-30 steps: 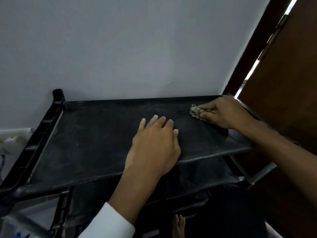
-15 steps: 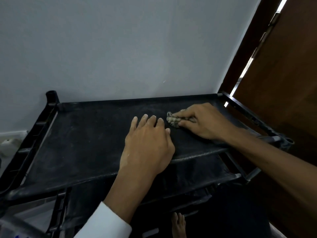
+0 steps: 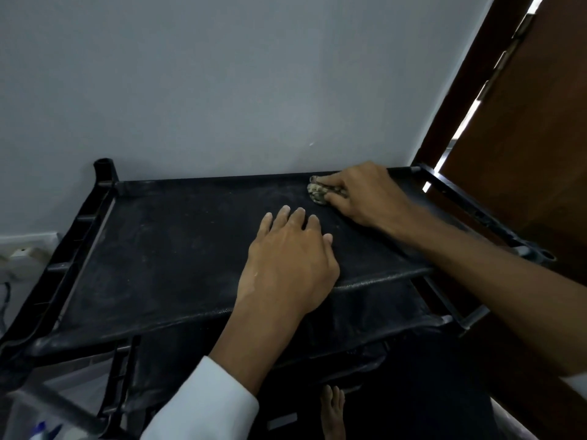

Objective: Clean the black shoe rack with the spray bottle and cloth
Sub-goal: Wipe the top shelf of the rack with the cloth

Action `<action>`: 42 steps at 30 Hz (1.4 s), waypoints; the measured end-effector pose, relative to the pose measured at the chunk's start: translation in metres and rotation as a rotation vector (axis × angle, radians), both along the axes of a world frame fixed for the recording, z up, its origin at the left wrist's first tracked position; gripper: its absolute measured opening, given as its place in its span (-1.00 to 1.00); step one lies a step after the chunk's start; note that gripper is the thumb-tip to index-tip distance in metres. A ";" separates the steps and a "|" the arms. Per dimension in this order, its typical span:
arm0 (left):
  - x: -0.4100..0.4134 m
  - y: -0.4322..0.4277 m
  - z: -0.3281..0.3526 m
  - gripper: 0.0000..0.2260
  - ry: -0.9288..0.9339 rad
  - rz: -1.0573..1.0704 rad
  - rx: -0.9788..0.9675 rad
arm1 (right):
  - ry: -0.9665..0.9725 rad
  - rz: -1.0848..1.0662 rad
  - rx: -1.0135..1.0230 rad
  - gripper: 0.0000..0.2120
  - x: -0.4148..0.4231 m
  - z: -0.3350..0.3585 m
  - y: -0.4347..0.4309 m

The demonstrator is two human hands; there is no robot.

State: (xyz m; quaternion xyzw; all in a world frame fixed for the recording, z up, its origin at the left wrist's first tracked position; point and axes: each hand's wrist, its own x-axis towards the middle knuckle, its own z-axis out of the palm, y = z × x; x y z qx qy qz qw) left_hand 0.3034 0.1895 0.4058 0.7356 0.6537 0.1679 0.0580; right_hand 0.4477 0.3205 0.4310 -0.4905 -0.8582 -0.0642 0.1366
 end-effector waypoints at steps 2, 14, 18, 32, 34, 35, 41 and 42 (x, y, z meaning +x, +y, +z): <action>-0.001 0.000 0.001 -0.52 -0.011 0.019 -0.005 | 0.012 0.055 -0.047 -0.62 0.003 -0.002 -0.008; -0.001 -0.003 0.001 -0.56 -0.042 0.045 0.009 | 0.023 -0.095 -0.263 -0.68 0.082 0.022 -0.071; -0.001 -0.004 0.003 -0.58 -0.008 -0.003 0.007 | 0.034 -0.242 -0.212 -0.68 0.093 0.019 -0.032; 0.088 0.035 0.019 -0.63 0.050 -0.021 0.192 | 0.123 -0.214 -0.179 -0.65 0.103 0.001 -0.021; 0.084 0.036 0.016 -0.64 0.035 0.017 0.208 | 0.122 -0.171 -0.242 -0.64 0.104 0.007 -0.027; 0.082 0.036 0.015 -0.65 0.023 0.043 0.214 | 0.103 -0.140 -0.289 -0.64 0.106 0.012 -0.031; 0.089 0.035 0.009 -0.67 -0.005 0.083 0.218 | 0.056 -0.116 -0.499 -0.72 0.139 0.036 -0.050; 0.090 0.035 0.009 -0.67 0.008 0.076 0.227 | 0.091 -0.137 -0.527 -0.73 0.141 0.038 -0.046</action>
